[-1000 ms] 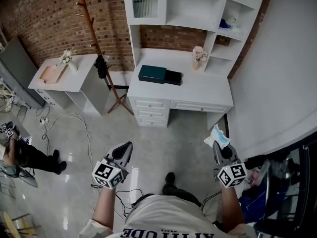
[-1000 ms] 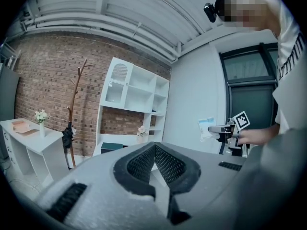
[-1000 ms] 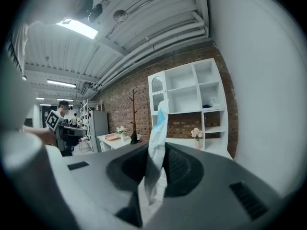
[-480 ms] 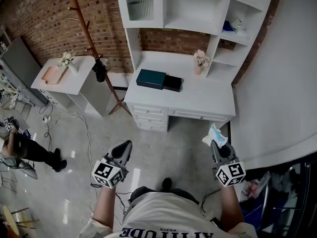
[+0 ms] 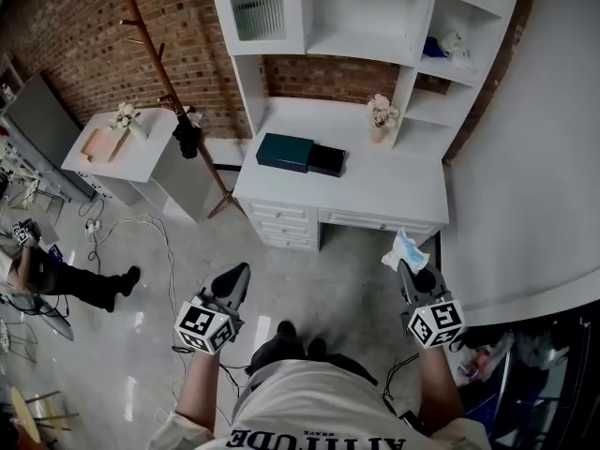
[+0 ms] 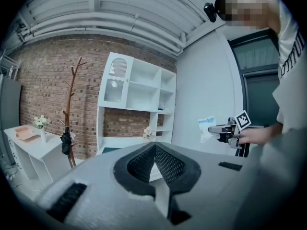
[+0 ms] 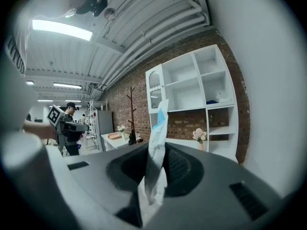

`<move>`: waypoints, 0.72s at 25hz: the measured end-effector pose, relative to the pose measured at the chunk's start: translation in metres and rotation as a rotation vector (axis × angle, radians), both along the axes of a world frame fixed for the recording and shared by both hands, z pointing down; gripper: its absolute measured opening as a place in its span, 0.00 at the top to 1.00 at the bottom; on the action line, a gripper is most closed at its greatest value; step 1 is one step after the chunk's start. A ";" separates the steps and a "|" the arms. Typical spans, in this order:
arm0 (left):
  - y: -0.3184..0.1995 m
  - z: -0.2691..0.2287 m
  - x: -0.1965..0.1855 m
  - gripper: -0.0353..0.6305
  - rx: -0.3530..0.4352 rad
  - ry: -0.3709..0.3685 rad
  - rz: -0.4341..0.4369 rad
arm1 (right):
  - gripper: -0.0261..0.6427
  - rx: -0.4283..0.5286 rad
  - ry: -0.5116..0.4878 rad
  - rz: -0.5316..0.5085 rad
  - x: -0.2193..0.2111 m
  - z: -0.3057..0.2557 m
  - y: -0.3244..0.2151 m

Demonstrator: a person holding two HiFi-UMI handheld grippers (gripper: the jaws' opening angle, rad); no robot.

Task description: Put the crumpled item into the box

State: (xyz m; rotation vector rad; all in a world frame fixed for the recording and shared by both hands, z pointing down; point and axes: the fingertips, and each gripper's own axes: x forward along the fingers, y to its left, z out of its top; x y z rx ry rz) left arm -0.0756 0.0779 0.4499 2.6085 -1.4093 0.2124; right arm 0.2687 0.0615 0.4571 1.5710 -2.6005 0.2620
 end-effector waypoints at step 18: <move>-0.125 0.020 0.001 0.91 -0.003 0.025 0.050 | 0.85 -0.053 0.042 0.066 -0.001 0.019 -0.092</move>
